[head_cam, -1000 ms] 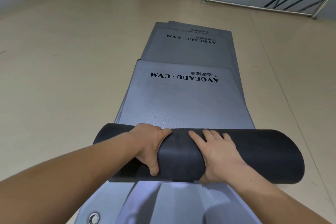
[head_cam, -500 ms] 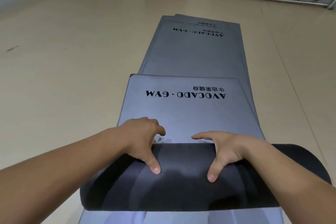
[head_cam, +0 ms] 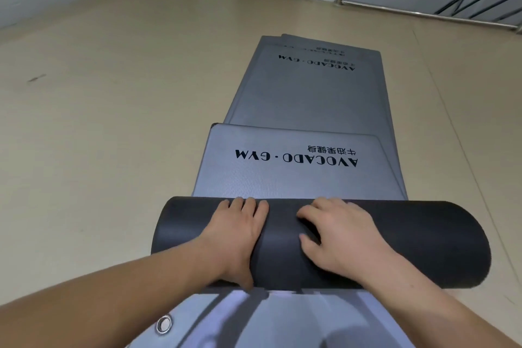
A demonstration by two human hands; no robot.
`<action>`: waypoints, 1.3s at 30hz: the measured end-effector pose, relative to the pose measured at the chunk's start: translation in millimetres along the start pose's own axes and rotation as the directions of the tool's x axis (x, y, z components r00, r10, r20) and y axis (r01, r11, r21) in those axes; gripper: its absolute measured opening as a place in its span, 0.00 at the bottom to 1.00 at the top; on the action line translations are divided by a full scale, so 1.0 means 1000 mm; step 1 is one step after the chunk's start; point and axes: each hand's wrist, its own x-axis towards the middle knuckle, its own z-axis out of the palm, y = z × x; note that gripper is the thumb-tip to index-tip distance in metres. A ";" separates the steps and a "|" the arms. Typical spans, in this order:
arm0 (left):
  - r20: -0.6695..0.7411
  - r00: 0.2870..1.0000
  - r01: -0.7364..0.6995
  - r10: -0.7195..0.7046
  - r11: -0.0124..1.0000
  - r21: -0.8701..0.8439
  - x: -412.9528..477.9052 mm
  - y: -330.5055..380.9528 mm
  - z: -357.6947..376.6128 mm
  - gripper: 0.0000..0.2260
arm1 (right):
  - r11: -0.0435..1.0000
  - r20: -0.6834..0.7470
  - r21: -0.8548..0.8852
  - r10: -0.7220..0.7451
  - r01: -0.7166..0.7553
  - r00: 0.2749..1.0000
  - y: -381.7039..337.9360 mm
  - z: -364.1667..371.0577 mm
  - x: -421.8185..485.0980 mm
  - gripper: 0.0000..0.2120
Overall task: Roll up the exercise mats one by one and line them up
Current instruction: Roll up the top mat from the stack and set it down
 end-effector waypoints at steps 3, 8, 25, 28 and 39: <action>0.073 0.997 -0.003 0.006 0.999 -0.037 0.018 -0.017 -0.020 0.51 | 0.996 0.150 -0.056 0.072 -0.064 0.986 -0.008 0.007 -0.004 0.54; 0.235 0.971 0.001 0.039 0.985 -0.170 0.036 -0.030 -0.048 0.42 | 0.975 0.161 -0.192 0.141 -0.109 0.977 -0.007 0.039 -0.001 0.73; -0.057 0.998 0.019 -0.023 0.997 -0.069 -0.025 -0.022 -0.034 0.30 | 0.995 0.423 0.099 -0.051 0.010 0.905 0.023 0.000 0.048 0.71; -0.019 0.999 0.050 -0.050 0.999 0.016 -0.041 0.006 -0.006 0.43 | 0.988 0.345 0.151 -0.011 -0.044 0.939 0.026 -0.001 0.047 0.68; 0.197 0.980 0.077 -0.038 0.977 -0.198 0.018 -0.057 -0.040 0.48 | 0.999 -0.015 0.023 0.025 -0.025 1.000 0.005 0.001 0.003 0.39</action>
